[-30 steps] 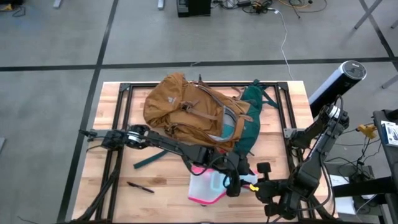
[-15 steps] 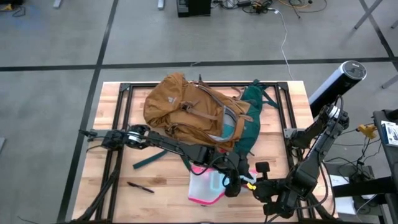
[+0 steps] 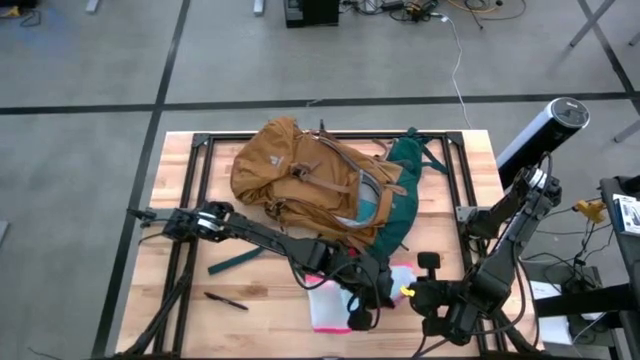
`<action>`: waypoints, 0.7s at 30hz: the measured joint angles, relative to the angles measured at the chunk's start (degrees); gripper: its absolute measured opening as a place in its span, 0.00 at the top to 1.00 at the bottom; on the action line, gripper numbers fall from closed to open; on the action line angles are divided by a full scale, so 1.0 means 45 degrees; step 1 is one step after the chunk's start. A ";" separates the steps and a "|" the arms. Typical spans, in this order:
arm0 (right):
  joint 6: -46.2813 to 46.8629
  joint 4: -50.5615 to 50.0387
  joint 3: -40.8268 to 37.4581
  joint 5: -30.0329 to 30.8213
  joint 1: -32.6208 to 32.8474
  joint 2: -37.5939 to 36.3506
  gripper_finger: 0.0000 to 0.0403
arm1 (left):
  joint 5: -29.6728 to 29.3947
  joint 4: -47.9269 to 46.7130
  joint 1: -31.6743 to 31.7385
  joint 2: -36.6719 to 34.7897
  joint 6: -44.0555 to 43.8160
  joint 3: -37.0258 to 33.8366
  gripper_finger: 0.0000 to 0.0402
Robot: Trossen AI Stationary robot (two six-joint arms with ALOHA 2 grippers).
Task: Unpack backpack
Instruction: Open the pink zip bag
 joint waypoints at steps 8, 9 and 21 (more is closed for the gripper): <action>-0.0064 0.0003 0.0000 -0.0134 0.0005 0.0031 1.00 | -0.0862 -0.0557 -0.0006 -0.0005 -0.0076 0.0000 1.00; -0.0055 0.0035 0.0000 -0.0139 0.0009 0.0031 1.00 | -0.0886 -0.0588 0.0001 -0.0005 -0.0076 0.0000 1.00; 0.0000 0.0105 0.0000 -0.0208 0.0015 0.0050 1.00 | -0.0715 -0.2369 -0.0202 -0.0184 -0.0193 0.0131 1.00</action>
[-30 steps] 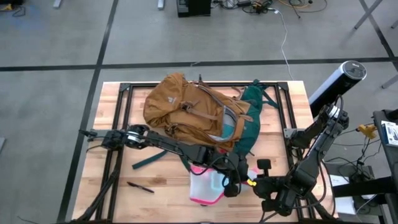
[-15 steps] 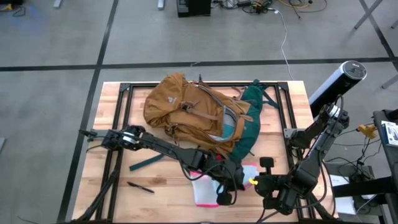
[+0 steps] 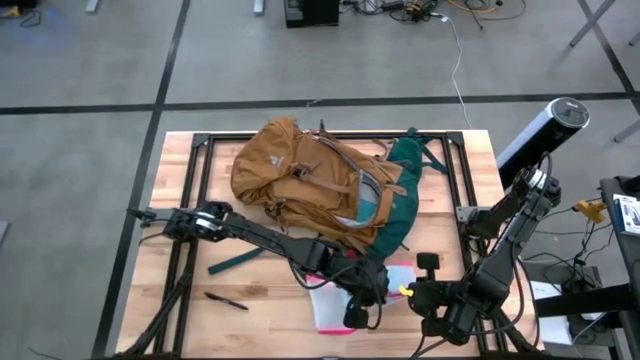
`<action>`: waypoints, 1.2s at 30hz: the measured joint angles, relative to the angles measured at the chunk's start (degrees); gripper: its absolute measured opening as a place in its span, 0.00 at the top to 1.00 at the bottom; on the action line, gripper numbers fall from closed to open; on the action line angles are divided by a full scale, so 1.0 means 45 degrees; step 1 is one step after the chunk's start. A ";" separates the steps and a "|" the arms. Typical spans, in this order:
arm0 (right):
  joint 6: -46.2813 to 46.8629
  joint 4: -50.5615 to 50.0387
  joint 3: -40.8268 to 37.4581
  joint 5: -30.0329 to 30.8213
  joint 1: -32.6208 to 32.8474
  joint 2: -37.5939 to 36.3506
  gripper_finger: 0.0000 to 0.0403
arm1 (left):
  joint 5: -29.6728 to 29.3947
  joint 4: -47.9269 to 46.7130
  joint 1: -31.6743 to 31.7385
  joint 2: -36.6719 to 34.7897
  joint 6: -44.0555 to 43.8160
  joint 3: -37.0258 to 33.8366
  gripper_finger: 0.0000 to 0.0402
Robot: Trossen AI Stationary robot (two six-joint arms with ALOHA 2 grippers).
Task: Unpack backpack
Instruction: Open the pink zip bag
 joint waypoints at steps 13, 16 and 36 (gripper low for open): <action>0.0003 0.0068 -0.0006 0.0010 0.0015 0.0000 1.00 | -0.1580 0.0739 0.0009 -0.0451 0.0827 -0.0005 1.00; 0.0003 0.0074 -0.0024 0.0005 0.0015 0.0000 1.00 | -0.1476 0.1330 0.0277 -0.0485 0.1205 -0.0005 0.99; 0.0186 0.0107 -0.0069 -0.0032 0.0010 0.0000 1.00 | 0.0440 0.3587 0.1219 0.0350 0.1561 -0.0204 0.61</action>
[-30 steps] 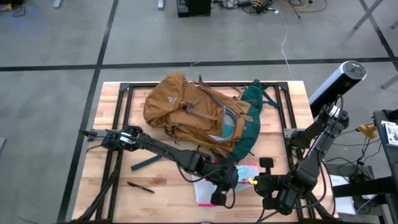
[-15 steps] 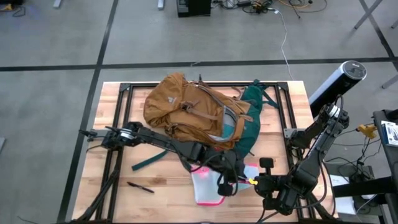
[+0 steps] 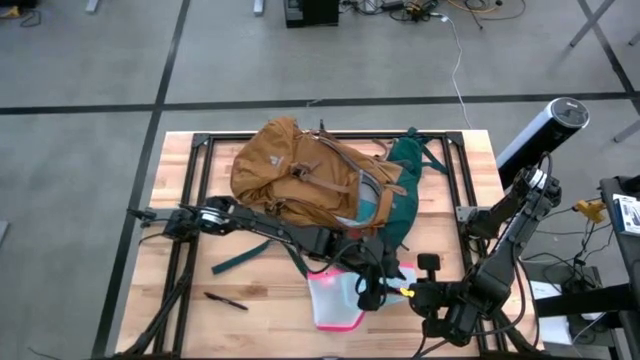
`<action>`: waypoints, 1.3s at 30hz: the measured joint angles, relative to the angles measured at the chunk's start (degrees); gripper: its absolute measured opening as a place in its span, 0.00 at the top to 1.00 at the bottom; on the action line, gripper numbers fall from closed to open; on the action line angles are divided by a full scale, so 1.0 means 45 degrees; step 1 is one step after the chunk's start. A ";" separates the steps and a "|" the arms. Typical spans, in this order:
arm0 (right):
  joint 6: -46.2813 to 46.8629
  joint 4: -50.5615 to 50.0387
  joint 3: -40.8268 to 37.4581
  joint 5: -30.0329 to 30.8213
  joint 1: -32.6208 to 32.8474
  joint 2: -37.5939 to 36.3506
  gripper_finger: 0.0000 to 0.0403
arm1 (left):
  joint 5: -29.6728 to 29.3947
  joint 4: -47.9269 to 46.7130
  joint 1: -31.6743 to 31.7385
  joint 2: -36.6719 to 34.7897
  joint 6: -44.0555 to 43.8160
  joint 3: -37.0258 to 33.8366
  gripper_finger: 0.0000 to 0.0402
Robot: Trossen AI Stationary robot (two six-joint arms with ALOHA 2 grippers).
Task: Unpack backpack
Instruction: Open the pink zip bag
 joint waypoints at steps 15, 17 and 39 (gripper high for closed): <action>0.0051 -0.0022 -0.0061 -0.0148 -0.0008 0.0049 1.00 | 0.0963 0.0974 -0.0023 0.0827 -0.0440 0.0010 0.78; 0.0053 -0.0013 -0.0062 -0.0159 -0.0024 0.0049 1.00 | 0.0835 0.0901 -0.0036 0.0839 -0.0585 0.0010 0.86; -0.0482 -0.0753 0.0231 -0.0027 0.0057 -0.1080 1.00 | -0.0542 -0.5454 -0.0775 -0.1544 -0.1233 0.0071 1.00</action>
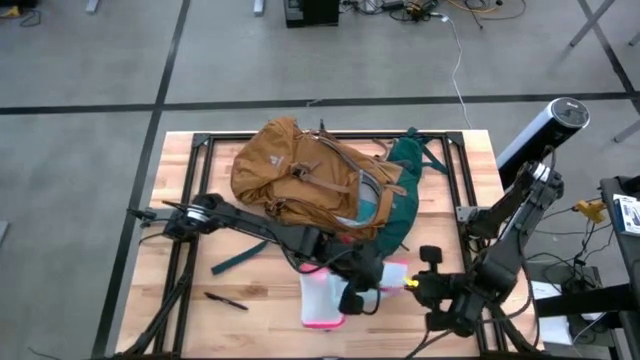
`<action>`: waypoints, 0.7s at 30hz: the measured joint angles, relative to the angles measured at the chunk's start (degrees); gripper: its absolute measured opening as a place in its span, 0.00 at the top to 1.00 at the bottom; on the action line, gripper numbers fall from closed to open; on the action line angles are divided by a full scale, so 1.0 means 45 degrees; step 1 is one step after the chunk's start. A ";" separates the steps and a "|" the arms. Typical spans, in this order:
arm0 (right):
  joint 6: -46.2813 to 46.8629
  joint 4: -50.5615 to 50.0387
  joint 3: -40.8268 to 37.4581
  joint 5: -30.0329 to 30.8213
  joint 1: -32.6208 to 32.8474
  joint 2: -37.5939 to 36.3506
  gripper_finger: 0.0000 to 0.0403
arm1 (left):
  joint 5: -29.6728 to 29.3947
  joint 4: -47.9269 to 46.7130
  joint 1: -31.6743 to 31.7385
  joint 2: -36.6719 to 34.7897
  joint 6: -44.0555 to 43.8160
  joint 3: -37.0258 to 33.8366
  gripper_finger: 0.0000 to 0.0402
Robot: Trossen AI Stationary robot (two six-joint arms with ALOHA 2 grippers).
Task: Unpack backpack
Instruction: Open the pink zip bag
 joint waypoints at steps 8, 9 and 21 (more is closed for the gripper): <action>-0.0765 0.0799 -0.0154 0.0684 -0.0028 -0.0326 1.00 | -0.1035 -0.0005 -0.0216 -0.0506 -0.0157 -0.0003 1.00; -0.0782 0.1043 -0.0216 0.0791 -0.0020 -0.0292 1.00 | -0.1169 0.0015 -0.0212 -0.0506 -0.0215 -0.0003 1.00; -0.1310 0.3650 -0.0940 0.2030 -0.0031 0.0234 0.63 | -0.1299 0.0085 -0.0161 -0.0572 -0.0426 -0.0003 1.00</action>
